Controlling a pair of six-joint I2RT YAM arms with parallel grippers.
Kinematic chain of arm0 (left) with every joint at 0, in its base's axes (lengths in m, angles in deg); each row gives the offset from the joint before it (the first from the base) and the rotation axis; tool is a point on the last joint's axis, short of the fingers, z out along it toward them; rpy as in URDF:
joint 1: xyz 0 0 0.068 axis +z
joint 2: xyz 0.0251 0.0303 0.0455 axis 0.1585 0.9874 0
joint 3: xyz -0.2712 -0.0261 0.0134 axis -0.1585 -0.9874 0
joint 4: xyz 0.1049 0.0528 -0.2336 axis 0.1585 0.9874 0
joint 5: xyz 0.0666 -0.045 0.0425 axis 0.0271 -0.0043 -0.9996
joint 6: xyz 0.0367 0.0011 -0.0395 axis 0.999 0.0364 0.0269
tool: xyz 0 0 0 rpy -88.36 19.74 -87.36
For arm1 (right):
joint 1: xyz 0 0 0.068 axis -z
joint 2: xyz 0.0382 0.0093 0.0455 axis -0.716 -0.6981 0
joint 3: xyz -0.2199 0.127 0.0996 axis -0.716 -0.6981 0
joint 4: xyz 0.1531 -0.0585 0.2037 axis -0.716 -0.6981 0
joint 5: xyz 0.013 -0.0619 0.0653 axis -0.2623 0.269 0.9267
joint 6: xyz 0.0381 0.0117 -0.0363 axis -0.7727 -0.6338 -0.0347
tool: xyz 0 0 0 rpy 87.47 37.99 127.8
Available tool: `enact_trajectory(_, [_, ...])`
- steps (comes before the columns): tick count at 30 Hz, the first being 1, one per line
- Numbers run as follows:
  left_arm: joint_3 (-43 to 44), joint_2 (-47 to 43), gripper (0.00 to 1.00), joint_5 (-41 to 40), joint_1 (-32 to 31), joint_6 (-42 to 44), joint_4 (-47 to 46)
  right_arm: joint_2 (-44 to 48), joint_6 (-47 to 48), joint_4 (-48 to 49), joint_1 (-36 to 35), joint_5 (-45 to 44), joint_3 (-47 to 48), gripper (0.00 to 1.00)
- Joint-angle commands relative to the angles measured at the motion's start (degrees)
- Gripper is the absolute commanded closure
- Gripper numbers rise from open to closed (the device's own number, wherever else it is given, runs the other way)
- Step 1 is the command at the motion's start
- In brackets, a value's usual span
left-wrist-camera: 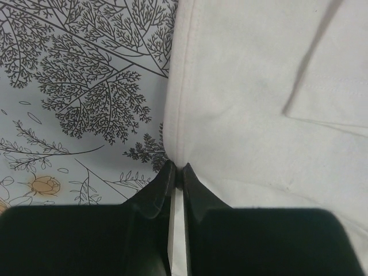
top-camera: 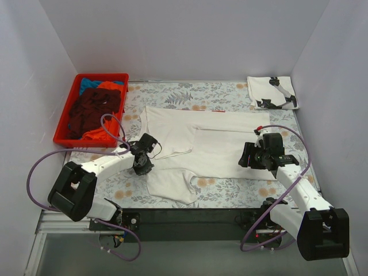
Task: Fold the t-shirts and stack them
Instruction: Fold the tshirt
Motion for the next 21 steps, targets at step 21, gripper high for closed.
enact_trajectory(21, [-4.1, -7.3, 1.0, -2.9, 0.2, 3.5, -0.7, -8.3, -4.7, -18.0, 10.2, -15.9, 8.9, 0.41])
